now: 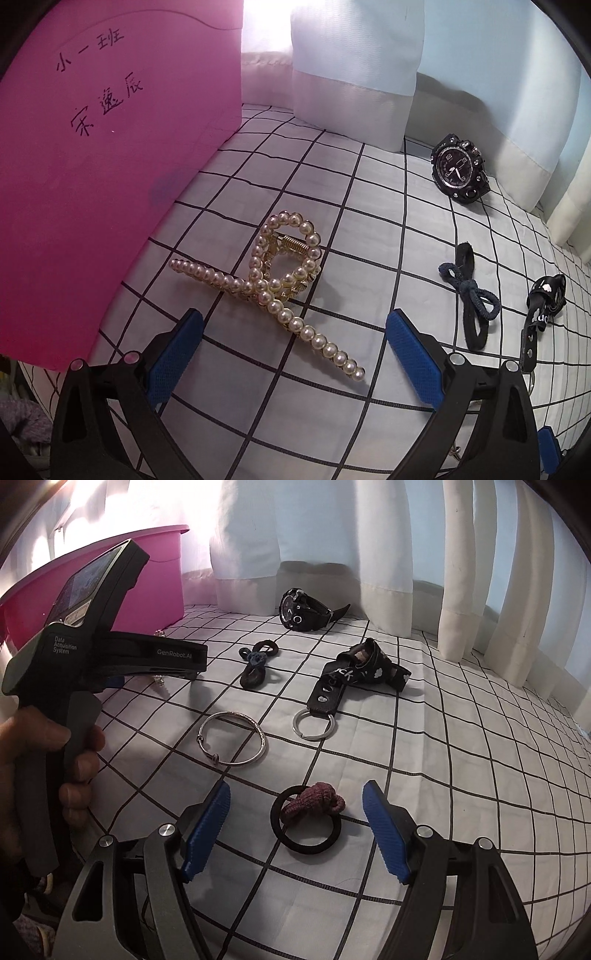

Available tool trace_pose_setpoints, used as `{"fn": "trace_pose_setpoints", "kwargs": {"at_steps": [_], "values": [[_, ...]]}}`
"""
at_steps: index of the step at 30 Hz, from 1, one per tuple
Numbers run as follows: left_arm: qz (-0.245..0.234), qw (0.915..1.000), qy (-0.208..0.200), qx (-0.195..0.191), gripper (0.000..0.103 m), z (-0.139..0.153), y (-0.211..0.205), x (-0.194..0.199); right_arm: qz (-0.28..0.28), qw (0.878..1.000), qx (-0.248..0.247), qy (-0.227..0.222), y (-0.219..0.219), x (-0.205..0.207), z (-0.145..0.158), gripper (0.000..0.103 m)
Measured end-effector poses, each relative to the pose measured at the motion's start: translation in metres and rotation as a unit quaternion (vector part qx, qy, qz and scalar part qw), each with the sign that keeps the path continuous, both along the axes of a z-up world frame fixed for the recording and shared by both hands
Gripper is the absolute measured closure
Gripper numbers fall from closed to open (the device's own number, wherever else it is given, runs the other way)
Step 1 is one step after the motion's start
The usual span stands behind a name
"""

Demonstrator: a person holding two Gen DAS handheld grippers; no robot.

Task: Organize jewelry
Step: 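Close the left tool on the pearl claw clip while the right tool closes on the black hair tie, then lift the pearl clip with the left tool while the right tool lifts the hair tie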

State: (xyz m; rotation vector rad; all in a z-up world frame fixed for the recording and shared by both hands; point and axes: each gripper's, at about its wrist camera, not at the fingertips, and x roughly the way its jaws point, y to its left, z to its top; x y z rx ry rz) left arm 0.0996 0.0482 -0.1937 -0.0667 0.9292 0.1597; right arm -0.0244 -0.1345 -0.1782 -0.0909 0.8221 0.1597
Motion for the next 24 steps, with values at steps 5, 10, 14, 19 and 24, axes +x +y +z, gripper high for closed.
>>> {"fn": "trace_pose_setpoints", "kwargs": {"at_steps": [5,10,14,19,24], "values": [[0.002,1.0,0.0,0.0,0.006,0.0,0.0,0.0,0.003,1.0,0.0,-0.006,0.001,0.002,0.0,0.033],[-0.01,0.9998,-0.019,0.002,0.035,0.004,-0.003,-0.01,0.009,1.0,0.0,-0.01,0.002,-0.001,0.0,0.036],[-0.022,0.9992,-0.033,-0.001,0.064,0.005,-0.004,-0.018,0.017,1.0,0.001,-0.014,0.003,-0.003,0.001,0.047],[-0.019,0.9991,-0.039,-0.004,0.093,0.005,0.001,-0.022,0.022,1.0,0.004,-0.013,0.001,-0.003,0.003,0.069],[-0.02,0.9986,-0.042,-0.027,0.094,0.006,0.006,-0.026,0.022,1.0,0.014,-0.012,-0.004,-0.004,0.005,0.076]]}}
